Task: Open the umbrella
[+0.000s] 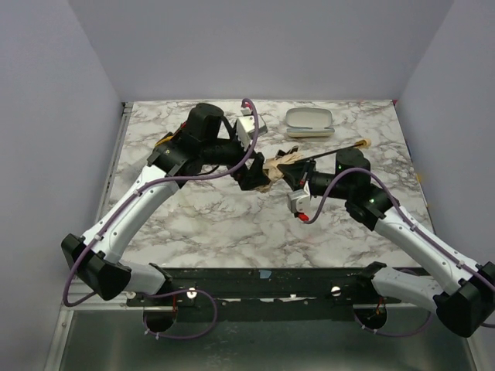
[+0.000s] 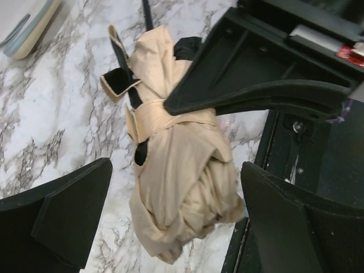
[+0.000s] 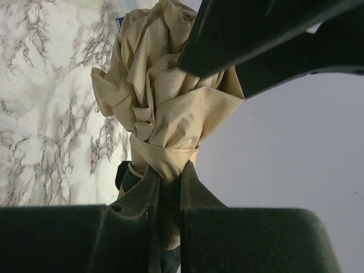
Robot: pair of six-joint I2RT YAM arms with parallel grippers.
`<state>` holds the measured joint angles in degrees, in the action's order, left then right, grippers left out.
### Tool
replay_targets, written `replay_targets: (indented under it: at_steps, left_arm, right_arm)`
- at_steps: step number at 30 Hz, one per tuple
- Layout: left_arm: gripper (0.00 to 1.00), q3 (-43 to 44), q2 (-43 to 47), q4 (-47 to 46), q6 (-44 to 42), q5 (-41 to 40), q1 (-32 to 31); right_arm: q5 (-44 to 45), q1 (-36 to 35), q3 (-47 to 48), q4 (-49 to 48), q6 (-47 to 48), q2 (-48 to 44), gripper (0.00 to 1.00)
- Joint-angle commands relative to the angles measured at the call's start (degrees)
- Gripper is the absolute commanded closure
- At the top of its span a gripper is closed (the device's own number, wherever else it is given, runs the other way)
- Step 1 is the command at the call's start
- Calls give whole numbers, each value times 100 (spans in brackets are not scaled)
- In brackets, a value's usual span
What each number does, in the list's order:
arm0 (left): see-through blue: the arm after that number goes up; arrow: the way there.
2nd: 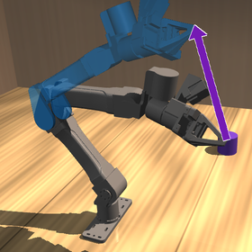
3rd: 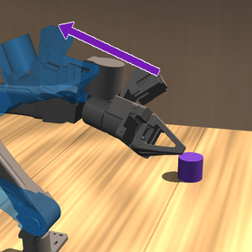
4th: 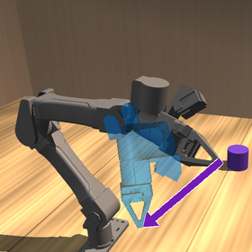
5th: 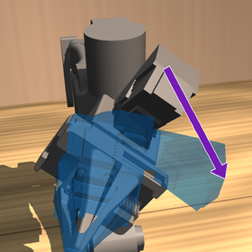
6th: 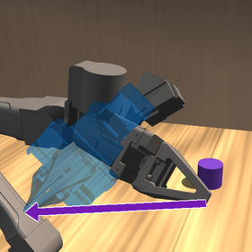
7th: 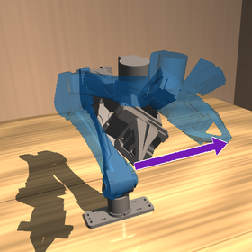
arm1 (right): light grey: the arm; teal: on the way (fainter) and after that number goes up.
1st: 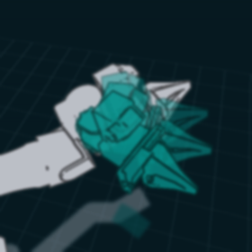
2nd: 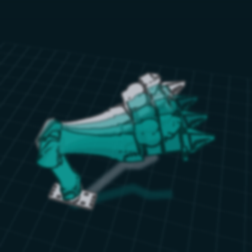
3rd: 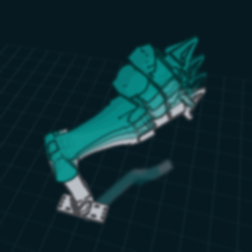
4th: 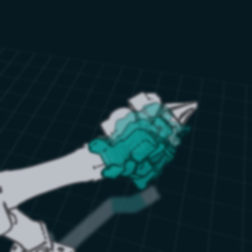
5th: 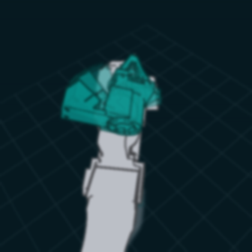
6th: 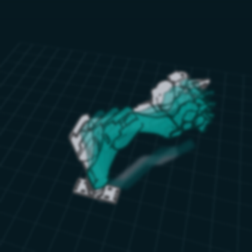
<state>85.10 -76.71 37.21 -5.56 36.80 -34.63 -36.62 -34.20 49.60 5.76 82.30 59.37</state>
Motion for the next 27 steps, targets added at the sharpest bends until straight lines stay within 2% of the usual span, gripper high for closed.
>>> replay_targets:
  at_steps: [1,3,6,9,13,14,16,17,18,22,24,27]
  left_arm:
    - [1,-47,-194,43,23,-755,-51]
    - [6,-128,-222,18,-39,-881,-82]
    - [29,-68,-348,230,-221,-871,-117]
    - [33,5,-445,348,-333,-849,-149]
    - [53,52,-553,418,-427,-685,-173]
    - [62,93,-594,469,-437,-627,-179]
    - [88,173,-679,573,-446,-536,-176]
    - [100,192,-689,566,-428,-536,-176]
    - [100,185,-680,532,-397,-571,-168]
    - [100,-149,-319,-161,-174,-852,-87]
    - [100,-261,-166,-533,-81,-981,14]
    - [100,-388,6,-1015,-149,-990,178]
  right_arm:
    - [35,-117,251,-311,287,-21,100]
    - [79,-136,219,-273,310,-39,99]
    - [124,-157,158,-284,375,-74,100]
    - [181,-178,186,-263,401,-46,100]
    - [251,-184,127,-422,490,-24,100]
    - [260,-184,104,-492,473,-23,100]
    - [285,-184,79,-681,294,-48,98]
    - [317,-186,96,-707,139,-49,93]
    - [358,-178,116,-680,34,-53,87]
    - [780,-183,134,-617,-695,-69,48]
    - [1048,-184,160,-594,-1345,-86,36]
    - [1423,-181,360,-33,-2353,-53,21]
